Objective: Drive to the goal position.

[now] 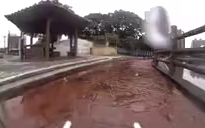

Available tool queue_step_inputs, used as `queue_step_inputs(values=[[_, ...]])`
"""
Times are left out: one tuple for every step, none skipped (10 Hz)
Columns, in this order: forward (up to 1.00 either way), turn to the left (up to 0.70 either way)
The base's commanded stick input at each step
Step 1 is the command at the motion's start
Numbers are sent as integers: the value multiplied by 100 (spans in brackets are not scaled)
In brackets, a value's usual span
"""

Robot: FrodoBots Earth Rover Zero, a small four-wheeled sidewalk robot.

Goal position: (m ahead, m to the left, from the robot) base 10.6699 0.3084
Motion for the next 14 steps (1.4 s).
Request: queue_step_inputs(values=[[50,0],[50,0],[50,0],[50,0],[50,0],[50,-14],[50,-50],[50,-50],[50,-50],[50,-12],[50,0],[50,0],[50,0],[50,0]])
